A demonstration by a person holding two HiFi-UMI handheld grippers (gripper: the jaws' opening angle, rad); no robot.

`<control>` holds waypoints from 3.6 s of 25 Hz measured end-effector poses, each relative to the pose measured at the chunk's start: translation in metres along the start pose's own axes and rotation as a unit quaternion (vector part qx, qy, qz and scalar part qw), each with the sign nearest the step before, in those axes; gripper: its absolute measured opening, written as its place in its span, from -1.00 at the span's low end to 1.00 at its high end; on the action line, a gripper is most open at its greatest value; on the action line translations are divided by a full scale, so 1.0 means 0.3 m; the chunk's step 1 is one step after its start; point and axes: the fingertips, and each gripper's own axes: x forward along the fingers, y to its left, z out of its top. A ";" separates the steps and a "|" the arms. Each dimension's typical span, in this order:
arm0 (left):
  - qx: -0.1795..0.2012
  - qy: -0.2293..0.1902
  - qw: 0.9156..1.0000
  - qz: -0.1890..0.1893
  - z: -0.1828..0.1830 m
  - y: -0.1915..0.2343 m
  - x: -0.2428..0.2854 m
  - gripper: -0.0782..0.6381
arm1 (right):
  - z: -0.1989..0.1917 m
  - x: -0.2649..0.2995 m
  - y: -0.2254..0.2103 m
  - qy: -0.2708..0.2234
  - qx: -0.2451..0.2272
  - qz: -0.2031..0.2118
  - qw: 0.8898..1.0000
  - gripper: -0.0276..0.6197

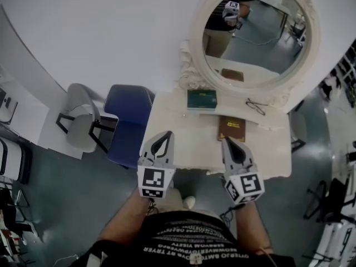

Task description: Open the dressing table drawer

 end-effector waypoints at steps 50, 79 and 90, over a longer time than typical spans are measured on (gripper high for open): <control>-0.069 0.173 0.981 -0.046 -0.494 0.094 0.616 -0.77 | -0.128 0.457 -0.288 0.048 0.035 -0.029 0.998 -0.91; -0.107 0.302 0.945 -0.070 -0.918 0.010 0.852 -0.44 | -0.204 0.574 -0.341 0.076 0.044 -0.044 0.995 -0.91; -0.108 0.334 0.934 -0.068 -1.018 -0.016 0.894 -0.43 | -0.223 0.568 -0.334 0.086 0.030 -0.048 0.995 -0.91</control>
